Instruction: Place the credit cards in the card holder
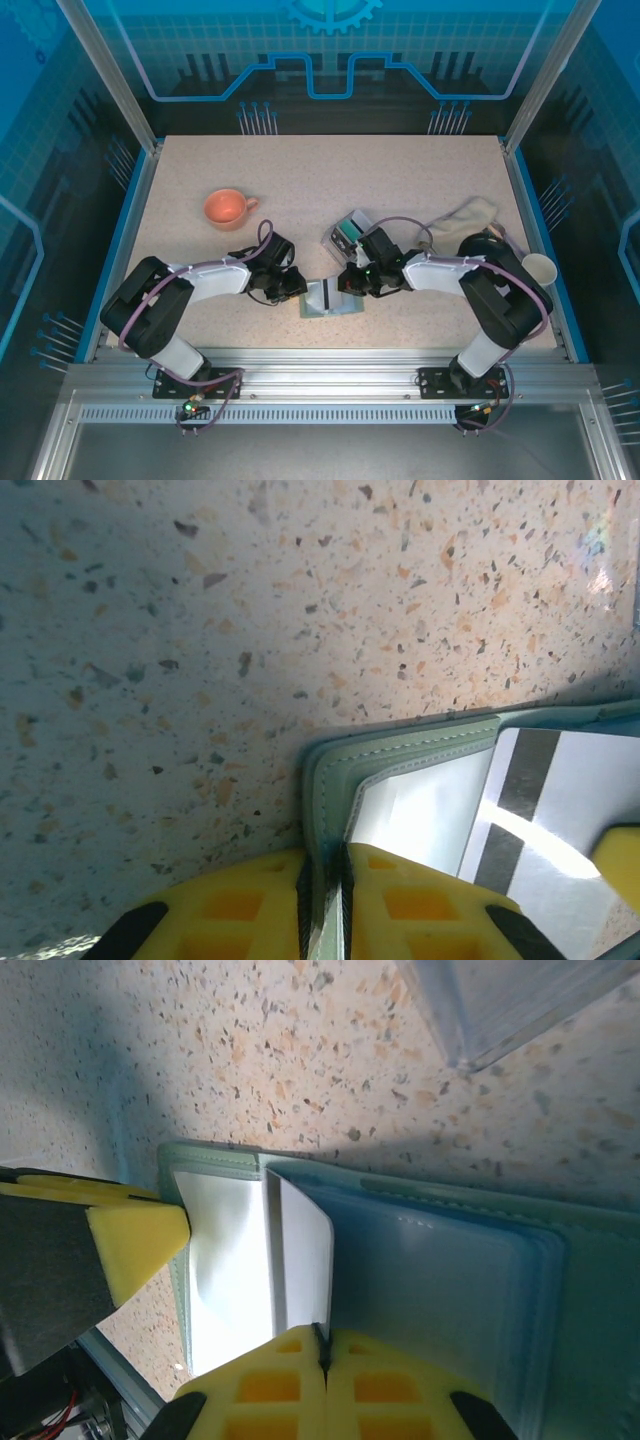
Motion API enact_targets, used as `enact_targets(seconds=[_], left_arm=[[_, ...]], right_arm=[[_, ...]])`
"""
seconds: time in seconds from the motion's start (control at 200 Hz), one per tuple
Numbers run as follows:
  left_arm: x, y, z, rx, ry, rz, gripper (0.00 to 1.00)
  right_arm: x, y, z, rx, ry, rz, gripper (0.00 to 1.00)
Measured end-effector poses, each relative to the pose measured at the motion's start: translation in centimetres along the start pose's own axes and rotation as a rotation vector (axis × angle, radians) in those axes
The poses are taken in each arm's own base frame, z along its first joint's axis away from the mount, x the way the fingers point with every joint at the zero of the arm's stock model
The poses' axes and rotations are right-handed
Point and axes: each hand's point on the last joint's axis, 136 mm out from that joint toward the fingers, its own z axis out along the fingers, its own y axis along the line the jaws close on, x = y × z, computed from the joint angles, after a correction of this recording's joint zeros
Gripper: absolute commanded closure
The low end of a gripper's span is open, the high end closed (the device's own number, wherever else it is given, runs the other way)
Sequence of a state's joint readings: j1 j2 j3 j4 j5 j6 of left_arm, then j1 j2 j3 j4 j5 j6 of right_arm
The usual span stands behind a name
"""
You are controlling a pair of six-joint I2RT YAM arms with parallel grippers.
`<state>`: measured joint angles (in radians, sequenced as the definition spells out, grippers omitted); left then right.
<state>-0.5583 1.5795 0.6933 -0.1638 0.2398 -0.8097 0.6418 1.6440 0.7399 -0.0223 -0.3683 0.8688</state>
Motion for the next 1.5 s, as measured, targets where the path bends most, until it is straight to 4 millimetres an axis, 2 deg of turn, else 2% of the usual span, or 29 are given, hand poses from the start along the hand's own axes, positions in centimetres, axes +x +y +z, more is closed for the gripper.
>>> enact_targets(seconds=[0.175,0.365,0.525,0.755,0.855,1.256,1.391,1.501], left_arm=[[0.0,0.0,0.0,-0.004,0.004,-0.002,0.83],[0.0,0.0,0.1,-0.005,0.004,-0.002,0.84],[0.0,0.0,0.1,-0.005,0.004,-0.002,0.84],[0.0,0.0,0.1,-0.005,0.004,-0.002,0.84],[0.0,0.0,0.1,-0.005,0.004,-0.002,0.84],[0.0,0.0,0.1,-0.007,0.007,-0.003,0.84],[0.0,0.0,0.1,-0.007,0.007,-0.003,0.84],[0.0,0.0,0.1,-0.009,0.008,-0.003,0.84]], right_arm=[[0.4,0.8,1.2,-0.040,0.020,-0.003,1.00],[0.5,1.3,0.6,-0.038,0.017,-0.013,1.00],[0.4,1.3,-1.3,0.002,-0.013,-0.033,1.00],[-1.1,1.1,-6.2,0.115,-0.123,-0.082,1.00],[-1.4,0.8,-7.3,0.160,-0.147,-0.102,1.00],[-0.2,-2.4,-7.0,0.304,-0.096,-0.094,1.00],[0.3,-2.8,-6.0,0.323,-0.060,-0.099,1.00],[0.2,-2.3,-5.8,0.309,-0.063,-0.105,1.00]])
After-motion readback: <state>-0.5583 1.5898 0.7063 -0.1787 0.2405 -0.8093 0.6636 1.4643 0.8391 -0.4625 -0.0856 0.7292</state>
